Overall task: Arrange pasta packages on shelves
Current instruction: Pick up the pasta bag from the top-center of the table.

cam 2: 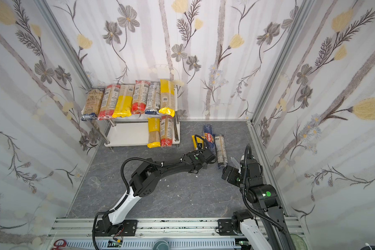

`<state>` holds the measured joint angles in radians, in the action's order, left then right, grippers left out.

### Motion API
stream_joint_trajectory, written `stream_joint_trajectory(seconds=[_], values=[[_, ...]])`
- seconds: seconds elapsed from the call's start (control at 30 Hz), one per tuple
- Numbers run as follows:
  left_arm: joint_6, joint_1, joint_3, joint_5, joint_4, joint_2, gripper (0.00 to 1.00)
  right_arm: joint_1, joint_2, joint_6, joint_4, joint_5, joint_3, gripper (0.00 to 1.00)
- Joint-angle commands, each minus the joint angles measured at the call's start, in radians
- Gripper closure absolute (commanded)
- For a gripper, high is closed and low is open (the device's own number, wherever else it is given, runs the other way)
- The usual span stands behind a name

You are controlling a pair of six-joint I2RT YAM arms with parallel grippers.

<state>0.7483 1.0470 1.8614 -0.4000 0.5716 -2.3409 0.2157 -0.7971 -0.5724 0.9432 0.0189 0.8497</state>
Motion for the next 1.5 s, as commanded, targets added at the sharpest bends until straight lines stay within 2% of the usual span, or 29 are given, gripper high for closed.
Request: stream_joint_trajectory(seconds=[0.0, 0.3, 0.6, 0.97, 1.27, 1.47], values=[[0.031, 0.007, -0.077, 0.045, 0.119, 0.056, 0.95, 0.001, -0.011, 0.019, -0.045, -0.027, -0.007, 0.0], [0.066, 0.016, -0.342, 0.027, -0.008, 0.273, 1.0, 0.002, -0.043, 0.05, -0.102, -0.075, -0.01, 0.0], [0.01, 0.029, -0.56, 0.008, -0.147, 0.493, 1.0, 0.001, -0.119, 0.068, -0.169, -0.119, 0.016, 0.0], [0.013, 0.038, -0.849, -0.01, -0.206, 0.852, 1.0, 0.023, -0.222, 0.07, -0.263, -0.142, 0.044, 0.0], [0.084, 0.028, -1.077, -0.06, -0.192, 1.223, 1.0, 0.121, -0.34, 0.049, -0.346, -0.132, 0.112, 0.0], [0.105, -0.015, -1.107, -0.082, -0.147, 1.302, 1.0, 0.214, -0.429, 0.023, -0.395, -0.132, 0.164, 0.0]])
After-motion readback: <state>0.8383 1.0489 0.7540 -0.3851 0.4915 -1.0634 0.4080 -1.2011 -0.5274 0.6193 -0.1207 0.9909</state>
